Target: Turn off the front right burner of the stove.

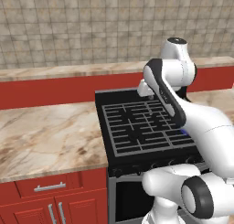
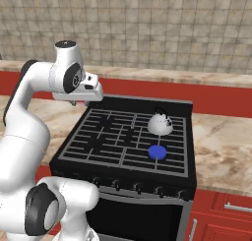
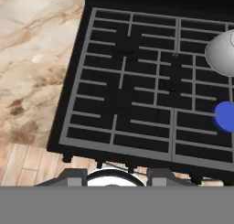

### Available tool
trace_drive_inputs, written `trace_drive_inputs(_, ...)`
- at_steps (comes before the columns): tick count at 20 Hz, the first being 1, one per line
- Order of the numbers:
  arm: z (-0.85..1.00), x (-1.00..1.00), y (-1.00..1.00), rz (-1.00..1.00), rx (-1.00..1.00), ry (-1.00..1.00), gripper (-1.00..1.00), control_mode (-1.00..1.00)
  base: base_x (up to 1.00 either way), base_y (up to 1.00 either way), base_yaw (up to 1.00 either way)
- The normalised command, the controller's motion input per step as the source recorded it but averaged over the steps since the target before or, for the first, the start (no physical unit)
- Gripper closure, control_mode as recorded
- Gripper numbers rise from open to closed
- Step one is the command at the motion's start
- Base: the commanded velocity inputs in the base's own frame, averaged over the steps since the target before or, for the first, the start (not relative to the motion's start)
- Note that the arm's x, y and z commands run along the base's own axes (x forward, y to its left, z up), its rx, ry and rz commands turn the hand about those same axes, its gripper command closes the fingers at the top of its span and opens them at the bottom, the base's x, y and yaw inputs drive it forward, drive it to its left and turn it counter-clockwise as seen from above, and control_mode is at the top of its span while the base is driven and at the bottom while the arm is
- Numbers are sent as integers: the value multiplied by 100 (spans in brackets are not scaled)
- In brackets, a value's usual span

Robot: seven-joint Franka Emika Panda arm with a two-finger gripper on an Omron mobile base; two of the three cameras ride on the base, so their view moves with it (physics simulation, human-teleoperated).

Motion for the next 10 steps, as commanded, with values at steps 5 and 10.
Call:
trace_drive_inputs(5, 0, -38, -23, 7, 0, -3, -100, -100, 0, 0, 0)
trace_drive_inputs(10, -12, -77, -72, 16, 0, -1, -100, -100, 0, 0, 0)
